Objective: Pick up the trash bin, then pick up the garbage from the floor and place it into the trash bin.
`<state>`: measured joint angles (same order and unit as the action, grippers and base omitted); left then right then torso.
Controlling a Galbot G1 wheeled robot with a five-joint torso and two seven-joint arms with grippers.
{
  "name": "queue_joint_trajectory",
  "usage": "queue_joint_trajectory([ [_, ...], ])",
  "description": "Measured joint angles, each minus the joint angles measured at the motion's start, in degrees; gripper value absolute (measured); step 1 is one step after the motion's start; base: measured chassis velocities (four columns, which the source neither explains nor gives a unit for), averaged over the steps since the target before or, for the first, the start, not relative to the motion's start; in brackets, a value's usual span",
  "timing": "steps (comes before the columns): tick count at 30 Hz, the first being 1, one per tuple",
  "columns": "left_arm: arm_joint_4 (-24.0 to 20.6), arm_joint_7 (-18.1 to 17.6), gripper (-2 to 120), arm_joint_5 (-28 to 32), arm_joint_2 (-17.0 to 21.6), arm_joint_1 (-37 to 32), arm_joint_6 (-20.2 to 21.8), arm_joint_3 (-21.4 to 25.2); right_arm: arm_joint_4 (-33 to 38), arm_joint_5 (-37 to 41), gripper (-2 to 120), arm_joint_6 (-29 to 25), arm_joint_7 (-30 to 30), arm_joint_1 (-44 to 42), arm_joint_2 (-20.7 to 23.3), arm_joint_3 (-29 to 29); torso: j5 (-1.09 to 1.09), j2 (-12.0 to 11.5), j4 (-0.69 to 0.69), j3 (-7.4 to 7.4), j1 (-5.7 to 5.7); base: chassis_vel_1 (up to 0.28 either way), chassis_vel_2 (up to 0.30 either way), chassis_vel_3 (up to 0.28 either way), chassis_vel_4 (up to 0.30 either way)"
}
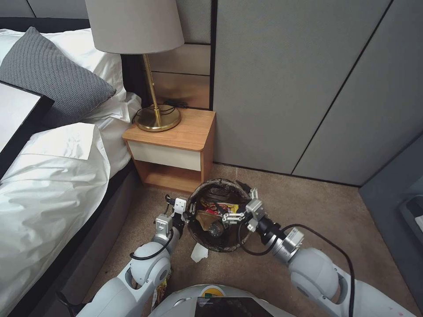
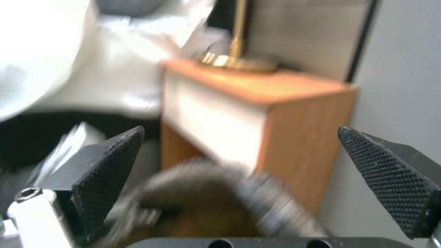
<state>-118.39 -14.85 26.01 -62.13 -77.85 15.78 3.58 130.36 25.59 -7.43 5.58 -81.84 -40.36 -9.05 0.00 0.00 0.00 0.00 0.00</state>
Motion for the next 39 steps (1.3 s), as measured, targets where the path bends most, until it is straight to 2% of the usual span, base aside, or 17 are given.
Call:
queue_joint_trajectory([
  [4, 0.0, 0.1, 3, 0.0, -0.1, -0.3, -0.1, 0.1, 4.0, 5.4, 100, 0.7, 3.3, -0.5, -0.6, -7.6, 0.0, 0.0, 0.0, 0.0, 0.0, 0.0, 0.0, 0.0, 0.0],
  [5, 0.0, 0.1, 3, -0.1, -0.2, -0.5, -0.1, 0.1, 5.2, 6.6, 100, 1.5, 4.7, -0.9, -1.5, -11.5, -0.01, 0.0, 0.01, 0.0, 0.0, 0.0, 0.0, 0.0, 0.0],
  [6, 0.0, 0.1, 3, -0.1, -0.2, -0.5, -0.1, 0.1, 5.2, 6.6, 100, 1.5, 4.7, -0.9, -1.5, -11.5, -0.01, 0.0, 0.01, 0.0, 0.0, 0.0, 0.0, 0.0, 0.0],
  [8, 0.0, 0.1, 3, -0.1, -0.2, -0.7, -0.2, 0.2, 6.4, 7.4, 100, 2.5, 6.8, -2.0, -3.5, -16.6, 0.0, 0.0, 0.0, 0.0, 0.0, 0.0, 0.0, 0.0, 0.0],
  [9, 0.0, 0.1, 3, -0.1, -0.2, -0.7, -0.2, 0.2, 6.4, 7.4, 100, 2.5, 6.8, -2.0, -3.5, -16.6, 0.0, 0.0, 0.0, 0.0, 0.0, 0.0, 0.0, 0.0, 0.0],
  [12, -0.4, 0.2, 3, 0.0, 0.0, -1.2, -0.3, 0.6, 7.5, 7.5, 100, 3.9, 9.4, -4.6, -7.1, -23.0, -0.01, 0.0, -0.01, 0.0, 0.0, 0.0, 0.0, 0.0, 0.0],
  [13, -0.4, 0.2, 3, 0.0, 0.0, -1.2, -0.3, 0.6, 7.5, 7.5, 100, 3.9, 9.4, -4.6, -7.1, -23.0, -0.01, 0.0, -0.01, 0.0, 0.0, 0.0, 0.0, 0.0, 0.0],
  [15, -0.8, 0.2, 3, 0.0, 0.3, -1.7, -0.3, 1.0, 7.8, 6.2, 100, 4.2, 10.0, -7.2, -9.8, -27.0, 0.0, 0.0, 0.0, 0.0, 0.0, 0.0, 0.0, 0.0, 0.0],
  [18, -1.1, 0.3, 3, 0.0, 0.6, -2.3, -0.5, 1.6, 7.6, 3.6, 100, 4.3, 10.0, -10.6, -12.3, -29.9, -0.01, 0.0, -0.01, 0.0, 0.0, 0.0, 0.0, 0.0, 0.0],
  [23, -1.6, 0.3, 3, 0.0, 0.7, -2.9, -0.6, 2.3, 6.0, -0.8, 100, 4.5, 10.7, -13.5, -15.2, -30.8, 0.0, 0.0, 0.0, 0.0, 0.0, 0.0, 0.0, 0.0, 0.0],
  [26, -1.8, 0.3, 3, -0.1, 0.6, -3.5, -0.7, 2.8, 4.0, -6.7, 100, 4.4, 10.8, -15.5, -19.3, -30.3, -0.01, 0.0, -0.01, 0.0, 0.0, 0.0, 0.0, 0.0, 0.0],
  [29, -1.8, 0.3, 3, -0.2, 0.6, -3.7, -0.8, 3.0, 3.3, -9.0, 100, 4.0, 10.6, -15.9, -21.0, -29.9, 0.0, 0.0, -0.01, 0.0, 0.0, 0.0, 0.0, 0.0, 0.0],
  [30, -2.0, 0.3, 3, -0.2, 0.5, -4.0, -1.0, 3.3, 2.5, -11.6, 100, 3.3, 10.2, -16.6, -23.7, -29.2, -0.02, 0.0, 0.01, 0.0, 0.0, 0.0, 0.0, 0.0, 0.0],
  [31, -2.0, 0.3, 3, -0.2, 0.5, -4.0, -1.0, 3.3, 2.5, -11.6, 100, 3.3, 10.2, -16.6, -23.7, -29.2, -0.02, 0.0, 0.01, 0.0, 0.0, 0.0, 0.0, 0.0, 0.0],
  [35, -2.4, 0.1, 3, -0.2, 0.2, -4.7, -1.2, 4.2, 0.4, -17.5, 100, 0.9, 9.7, -18.2, -30.7, -26.4, -0.01, 0.0, -0.01, 0.0, 0.0, 0.0, 0.0, 0.0, 0.0],
  [39, -2.6, 0.0, 3, -0.4, 0.2, -5.1, -1.3, 4.5, -0.7, -19.7, 100, -0.4, 9.6, -18.9, -32.6, -24.9, -0.02, 0.0, 0.0, 0.0, 0.0, 0.0, 0.0, 0.0, 0.0],
])
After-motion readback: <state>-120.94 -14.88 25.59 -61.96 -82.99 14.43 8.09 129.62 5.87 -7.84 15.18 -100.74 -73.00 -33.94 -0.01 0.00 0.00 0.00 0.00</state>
